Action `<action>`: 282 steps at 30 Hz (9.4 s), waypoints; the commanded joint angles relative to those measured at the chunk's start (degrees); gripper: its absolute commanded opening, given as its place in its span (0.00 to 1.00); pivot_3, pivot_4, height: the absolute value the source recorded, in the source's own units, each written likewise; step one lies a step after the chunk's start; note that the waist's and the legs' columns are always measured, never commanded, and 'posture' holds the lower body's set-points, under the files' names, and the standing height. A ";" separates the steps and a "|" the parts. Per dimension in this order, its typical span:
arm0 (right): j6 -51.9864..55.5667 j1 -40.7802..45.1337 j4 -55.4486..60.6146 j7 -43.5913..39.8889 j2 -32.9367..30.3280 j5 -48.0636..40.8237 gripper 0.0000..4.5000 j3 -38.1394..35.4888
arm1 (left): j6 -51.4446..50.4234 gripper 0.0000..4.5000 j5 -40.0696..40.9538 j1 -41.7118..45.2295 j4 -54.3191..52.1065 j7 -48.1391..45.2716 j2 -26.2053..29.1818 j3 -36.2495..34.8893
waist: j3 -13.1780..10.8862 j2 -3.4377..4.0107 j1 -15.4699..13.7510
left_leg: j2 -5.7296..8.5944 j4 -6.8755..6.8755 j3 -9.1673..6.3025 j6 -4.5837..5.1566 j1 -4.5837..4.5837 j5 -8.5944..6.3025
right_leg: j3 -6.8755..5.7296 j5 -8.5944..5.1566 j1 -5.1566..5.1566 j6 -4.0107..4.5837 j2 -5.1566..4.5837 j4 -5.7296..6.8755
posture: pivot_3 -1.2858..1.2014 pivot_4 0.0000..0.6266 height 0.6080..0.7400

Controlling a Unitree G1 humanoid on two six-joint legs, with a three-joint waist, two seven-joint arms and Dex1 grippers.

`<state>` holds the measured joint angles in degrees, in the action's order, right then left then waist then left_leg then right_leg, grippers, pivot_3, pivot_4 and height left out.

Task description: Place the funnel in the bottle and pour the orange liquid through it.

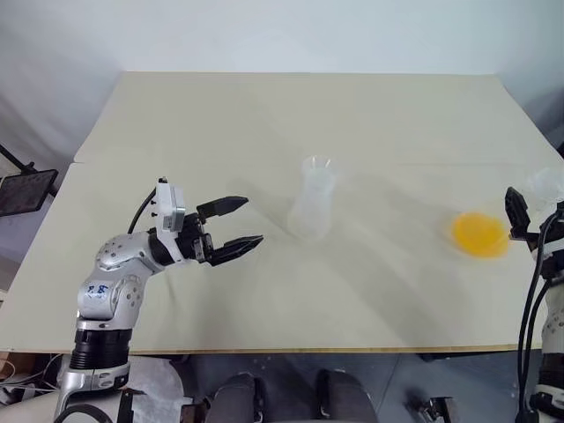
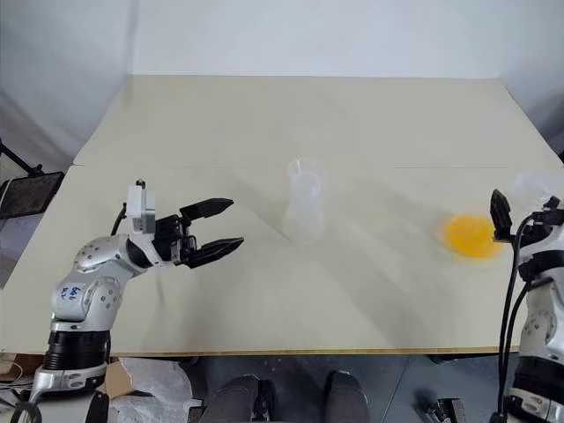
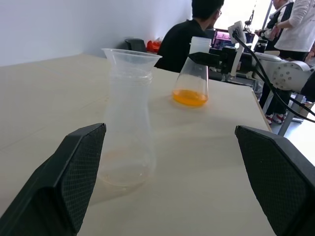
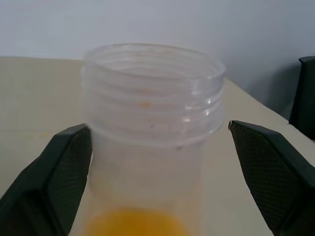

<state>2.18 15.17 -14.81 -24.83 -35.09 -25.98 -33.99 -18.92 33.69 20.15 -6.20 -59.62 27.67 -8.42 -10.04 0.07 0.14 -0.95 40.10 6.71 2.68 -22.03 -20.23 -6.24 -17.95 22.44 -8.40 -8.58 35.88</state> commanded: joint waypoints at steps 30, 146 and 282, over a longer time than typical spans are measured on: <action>7.29 15.16 25.05 3.91 -2.29 21.22 0.55 27.50 | 4.87 1.00 -0.29 3.17 3.34 1.48 -2.17 0.24 | -0.03 0.07 -0.31 | -0.02 -0.03 -0.09 -0.03 -0.11 0.01 | -0.09 0.00 0.10 0.01 0.00 -0.01 | 0.52 0.24 1.00; -19.56 25.86 17.38 23.28 -6.42 83.76 0.55 45.32 | 9.68 1.00 -2.34 2.05 1.88 8.75 -9.05 4.94 | -0.04 0.06 0.27 | -0.03 -0.06 -0.16 -0.04 -0.25 0.02 | -0.26 0.02 0.08 -0.04 -0.01 -0.24 | 0.52 0.24 1.00; 3.03 -3.34 30.63 5.98 -1.10 1.93 1.00 -4.07 | 7.38 1.00 -2.70 5.91 7.52 6.54 -3.96 3.22 | -0.06 0.10 -0.17 | -0.01 -0.13 -0.03 -0.04 -0.16 0.04 | -0.10 0.02 0.04 -0.04 0.01 -0.30 | 0.52 0.24 1.00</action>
<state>7.70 11.94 12.05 -17.44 -34.34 -23.51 -36.57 -11.85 30.96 26.18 2.96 -53.68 22.88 -3.54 -10.10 0.17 -0.04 -0.97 39.97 6.68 2.64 -22.19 -20.19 -6.33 -17.93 22.48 -8.44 -8.56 35.58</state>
